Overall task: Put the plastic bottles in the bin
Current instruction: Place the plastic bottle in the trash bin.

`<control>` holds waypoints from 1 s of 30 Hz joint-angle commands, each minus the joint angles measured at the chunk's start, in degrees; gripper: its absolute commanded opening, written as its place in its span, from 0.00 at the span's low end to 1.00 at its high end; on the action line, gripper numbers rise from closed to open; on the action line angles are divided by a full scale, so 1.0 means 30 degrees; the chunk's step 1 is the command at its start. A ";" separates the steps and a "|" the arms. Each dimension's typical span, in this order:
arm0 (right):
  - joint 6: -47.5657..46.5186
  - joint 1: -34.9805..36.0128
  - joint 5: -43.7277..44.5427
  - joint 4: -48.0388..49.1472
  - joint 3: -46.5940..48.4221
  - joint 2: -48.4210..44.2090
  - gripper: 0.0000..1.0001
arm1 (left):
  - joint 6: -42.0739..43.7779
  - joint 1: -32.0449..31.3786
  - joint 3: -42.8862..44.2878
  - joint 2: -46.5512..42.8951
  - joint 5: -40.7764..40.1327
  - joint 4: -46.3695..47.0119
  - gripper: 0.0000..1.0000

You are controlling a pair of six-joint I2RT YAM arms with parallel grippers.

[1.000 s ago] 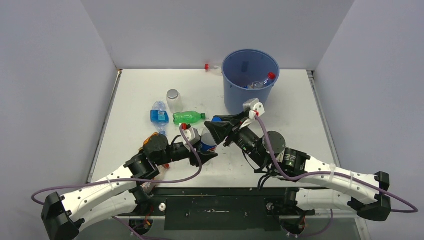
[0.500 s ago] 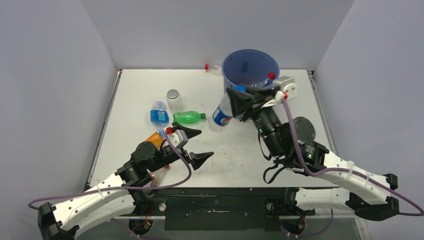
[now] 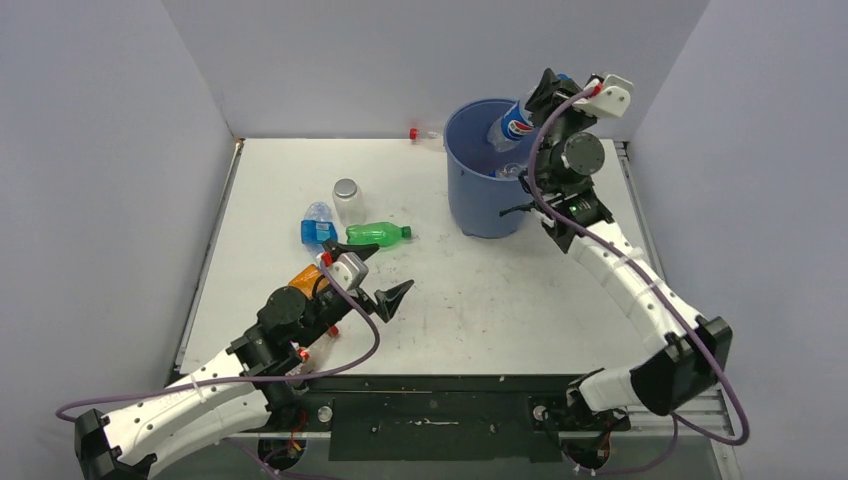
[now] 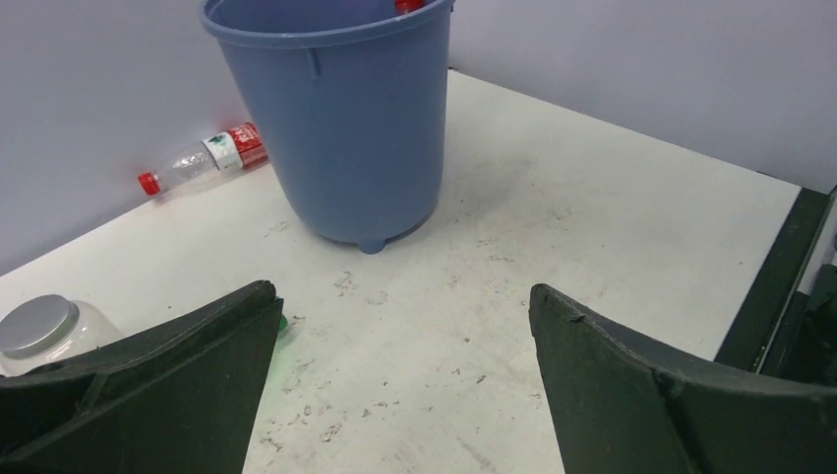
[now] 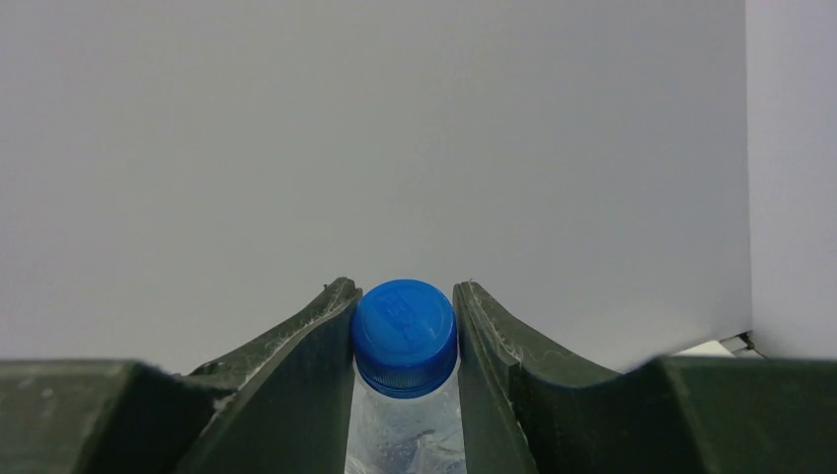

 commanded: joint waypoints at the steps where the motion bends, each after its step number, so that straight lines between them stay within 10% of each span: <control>1: 0.2873 -0.1575 -0.1849 0.2590 0.1022 0.2350 0.05 | 0.0343 -0.0091 0.0369 0.0178 -0.1328 0.0464 0.96; 14: 0.3764 -0.2586 -0.6032 0.4652 0.1906 0.8420 0.05 | 0.0586 -0.0077 0.0675 0.0046 -0.1054 0.0044 0.96; 25: 0.1366 -0.2747 -0.7479 -0.1031 0.2429 0.9681 0.07 | 0.0679 -0.0034 0.0793 0.0573 -0.0575 -0.0136 0.96; 30: 0.1265 -0.2877 -0.8161 -0.2015 0.2593 0.9460 0.64 | 0.0696 -0.0057 0.0861 0.0781 -0.0498 -0.0265 0.96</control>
